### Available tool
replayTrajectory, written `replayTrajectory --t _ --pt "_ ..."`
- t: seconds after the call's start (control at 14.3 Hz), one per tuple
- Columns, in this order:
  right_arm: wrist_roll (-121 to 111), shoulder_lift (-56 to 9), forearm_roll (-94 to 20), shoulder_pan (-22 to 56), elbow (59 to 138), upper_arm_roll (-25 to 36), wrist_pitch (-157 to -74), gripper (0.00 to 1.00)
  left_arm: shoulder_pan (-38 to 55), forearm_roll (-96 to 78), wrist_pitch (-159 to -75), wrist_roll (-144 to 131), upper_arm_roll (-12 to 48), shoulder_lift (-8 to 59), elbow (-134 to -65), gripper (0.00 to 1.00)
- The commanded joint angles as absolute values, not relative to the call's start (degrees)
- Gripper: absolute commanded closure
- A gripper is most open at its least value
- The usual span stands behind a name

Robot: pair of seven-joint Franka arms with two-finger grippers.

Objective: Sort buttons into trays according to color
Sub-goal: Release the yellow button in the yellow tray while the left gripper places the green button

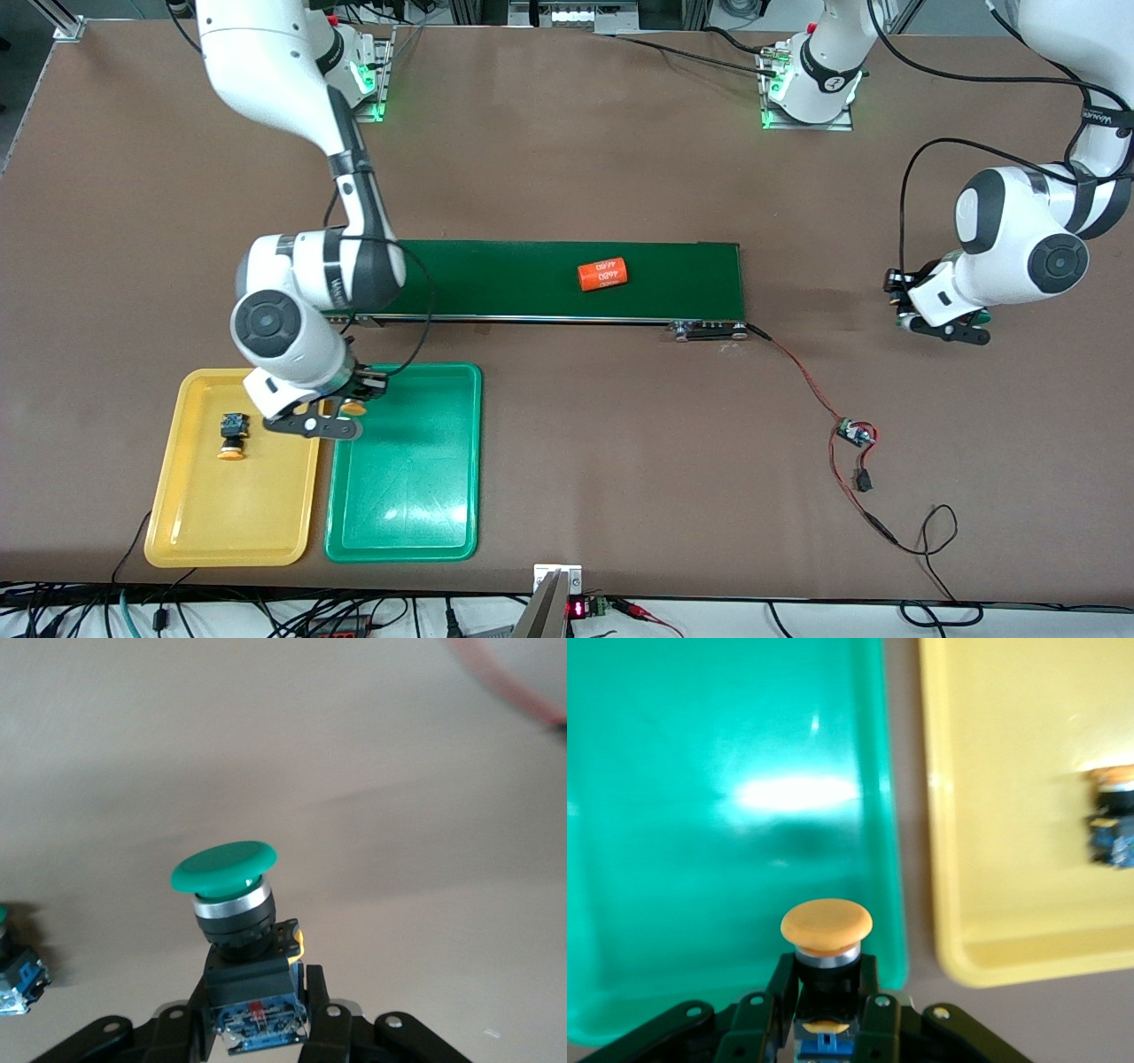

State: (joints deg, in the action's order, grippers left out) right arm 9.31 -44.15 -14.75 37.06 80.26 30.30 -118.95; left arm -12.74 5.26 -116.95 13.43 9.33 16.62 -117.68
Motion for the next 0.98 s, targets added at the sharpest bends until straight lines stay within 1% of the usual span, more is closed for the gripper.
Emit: replayTrajectory --t 0.0,0.21,0.28,0.49,0.63,0.77,0.84,0.91 --pt "2.57 -46.23 -12.58 33.58 78.4 29.79 -121.01 0.91 -12.74 0.9 -110.66 13.02 14.83 16.96 -112.24 0.77" --pt "-2.97 -47.89 -12.3 30.33 78.4 29.71 -124.18 0.91 -12.31 -6.22 -111.18 7.57 21.16 17.66 -112.24 0.77" --pt "-4.55 -48.34 -12.3 29.54 78.4 29.62 -125.23 0.91 -10.83 -8.5 -111.96 5.82 22.57 18.45 -112.24 0.77" --pt "-7.99 -50.18 -12.92 27.16 78.4 29.27 -129.19 0.91 -5.99 -10.98 -117.23 0.9 24.17 20.91 -113.02 0.77" --pt "-8.26 -51.15 -12.92 27.07 78.4 29.18 -131.13 0.91 -2.48 -11.16 -120.57 -5.15 25.13 22.93 -113.2 0.77" --pt "-8.79 -51.76 -13.01 26.55 78.4 29.0 -132.44 0.91 0.08 -11.16 -125.05 -8.08 25.58 23.82 -114.51 0.73" --pt "-8.96 -52.12 -13.01 26.19 78.49 28.22 -133.41 0.91 0.61 -11.16 -125.33 -8.17 25.66 23.82 -114.7 0.64" --pt "-8.96 -52.29 -13.01 25.76 78.57 27.6 -134.64 0.9 0.7 -11.16 -125.24 -8.17 25.66 23.82 -114.7 0.25"
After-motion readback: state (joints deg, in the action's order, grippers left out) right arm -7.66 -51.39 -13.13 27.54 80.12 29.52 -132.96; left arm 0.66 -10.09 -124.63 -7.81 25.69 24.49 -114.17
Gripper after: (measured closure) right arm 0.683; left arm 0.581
